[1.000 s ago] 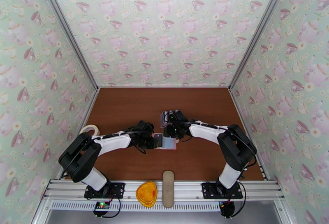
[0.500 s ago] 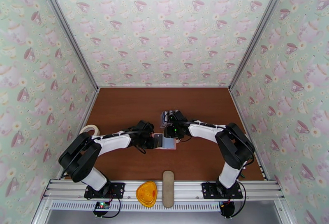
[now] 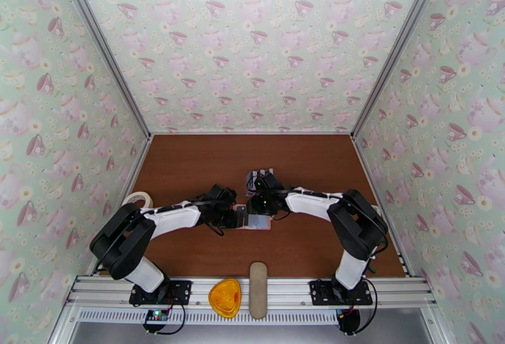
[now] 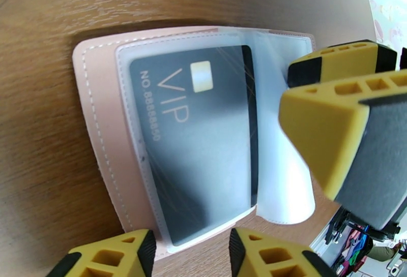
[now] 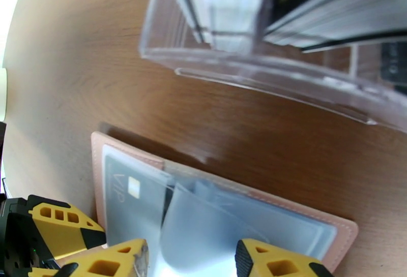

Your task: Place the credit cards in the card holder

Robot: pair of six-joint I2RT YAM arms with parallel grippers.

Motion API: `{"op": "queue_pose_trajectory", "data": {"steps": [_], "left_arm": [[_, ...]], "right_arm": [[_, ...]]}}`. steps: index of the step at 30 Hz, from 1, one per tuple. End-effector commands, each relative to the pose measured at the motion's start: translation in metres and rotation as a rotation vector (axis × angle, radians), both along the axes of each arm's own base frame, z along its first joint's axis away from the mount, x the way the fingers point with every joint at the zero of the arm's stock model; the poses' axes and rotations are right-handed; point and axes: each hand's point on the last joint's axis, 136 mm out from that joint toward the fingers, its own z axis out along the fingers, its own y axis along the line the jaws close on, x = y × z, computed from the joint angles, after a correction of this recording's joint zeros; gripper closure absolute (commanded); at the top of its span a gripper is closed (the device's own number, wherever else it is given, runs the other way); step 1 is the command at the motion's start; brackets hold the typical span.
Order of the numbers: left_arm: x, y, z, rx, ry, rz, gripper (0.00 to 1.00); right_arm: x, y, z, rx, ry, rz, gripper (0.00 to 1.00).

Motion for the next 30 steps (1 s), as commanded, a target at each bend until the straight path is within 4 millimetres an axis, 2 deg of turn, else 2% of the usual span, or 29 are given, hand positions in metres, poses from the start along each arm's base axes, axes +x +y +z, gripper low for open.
{"op": "queue_pose_trajectory", "data": {"steps": [1,6,12,19,30], "left_arm": [[-0.009,0.014,-0.021,0.041,0.039,0.013,0.50],[-0.009,0.004,-0.012,-0.027,0.025,-0.009,0.45],[-0.009,-0.004,-0.003,-0.088,0.014,-0.031,0.43],[-0.008,-0.008,0.004,-0.156,0.009,-0.027,0.42],[-0.009,-0.018,0.019,-0.276,-0.012,-0.049,0.39]], "right_arm": [[-0.007,0.005,-0.002,0.027,0.031,-0.007,0.49],[-0.009,0.014,0.006,0.088,0.039,-0.013,0.49],[-0.012,0.026,0.013,0.158,0.053,-0.022,0.49],[-0.016,0.033,0.011,0.166,0.065,-0.021,0.50],[-0.017,0.033,0.002,0.157,0.086,-0.049,0.51]]}}
